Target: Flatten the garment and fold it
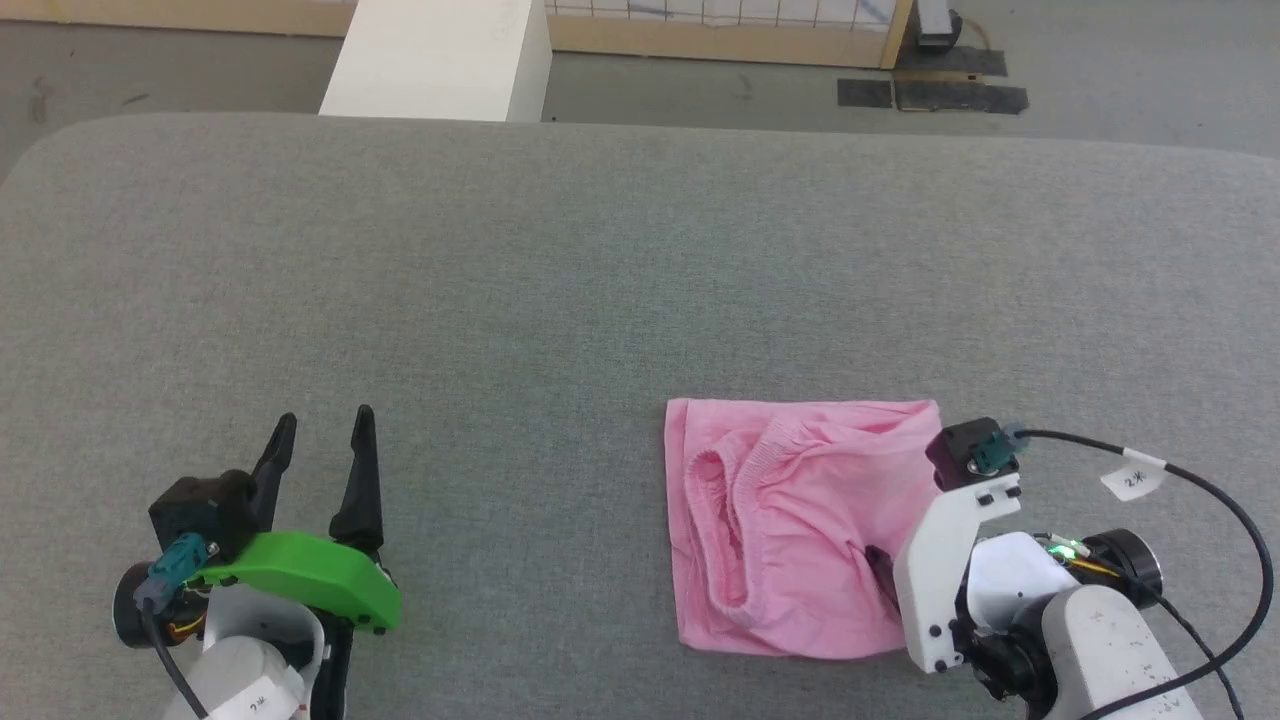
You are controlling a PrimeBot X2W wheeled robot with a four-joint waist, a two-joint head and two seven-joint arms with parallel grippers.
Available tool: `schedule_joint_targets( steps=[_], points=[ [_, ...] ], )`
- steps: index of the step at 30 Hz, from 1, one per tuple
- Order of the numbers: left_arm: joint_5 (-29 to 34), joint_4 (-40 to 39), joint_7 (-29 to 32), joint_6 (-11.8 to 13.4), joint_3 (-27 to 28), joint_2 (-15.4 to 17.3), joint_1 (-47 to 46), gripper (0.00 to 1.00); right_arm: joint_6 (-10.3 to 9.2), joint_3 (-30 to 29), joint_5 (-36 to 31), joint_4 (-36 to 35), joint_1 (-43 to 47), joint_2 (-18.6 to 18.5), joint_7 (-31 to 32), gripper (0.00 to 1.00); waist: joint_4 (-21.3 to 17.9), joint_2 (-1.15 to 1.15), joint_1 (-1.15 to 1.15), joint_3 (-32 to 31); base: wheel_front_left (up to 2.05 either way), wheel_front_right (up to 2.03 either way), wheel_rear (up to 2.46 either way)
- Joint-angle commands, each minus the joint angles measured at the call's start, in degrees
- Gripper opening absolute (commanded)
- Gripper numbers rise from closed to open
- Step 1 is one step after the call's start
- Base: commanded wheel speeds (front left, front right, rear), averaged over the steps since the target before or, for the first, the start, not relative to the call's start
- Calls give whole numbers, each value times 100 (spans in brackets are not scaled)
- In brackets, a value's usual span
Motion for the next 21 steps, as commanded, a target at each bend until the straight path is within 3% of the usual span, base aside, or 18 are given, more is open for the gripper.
schedule_joint_targets(
  steps=[1, 5, 6, 7, 12, 14, 21],
  points=[
    [-30, 24, -22, 27, 1, -15, -62, 100, -8, 18, -5, 178, 4, 10, -70, 100, 55, 41, 0, 39, 0, 0, 0],
    [-48, 82, -43, 8, -5, -7, -86, 100, -8, 29, -20, 565, -82, 11, -150, 100, 91, 41, 0, 35, 0, 0, 0],
    [-51, 94, -47, 7, -6, -3, -84, 100, -8, 46, 14, 622, -104, 11, -154, 24, 93, 41, 0, 27, 0, 0, 0],
    [-52, 101, -49, 10, -10, 0, -75, 100, -8, 59, 41, 675, -131, 11, -156, 0, 92, 41, 0, 14, 0, 0, 0],
    [-53, 84, -33, 58, 4, 58, 31, 100, -8, 147, 89, 744, -291, 12, -132, 0, -90, 41, 0, -56, 0, 0, 0],
    [-71, 39, -45, 103, 64, 109, 137, 100, -8, 320, 91, 698, -391, -69, -110, 0, -351, 41, 0, -65, 0, 0, 0],
    [-138, -328, -123, 329, 282, 163, 451, 100, -8, 1320, 302, 509, -913, -1013, 93, 0, -1566, 41, 0, 133, 0, 0, 0]
  ],
)
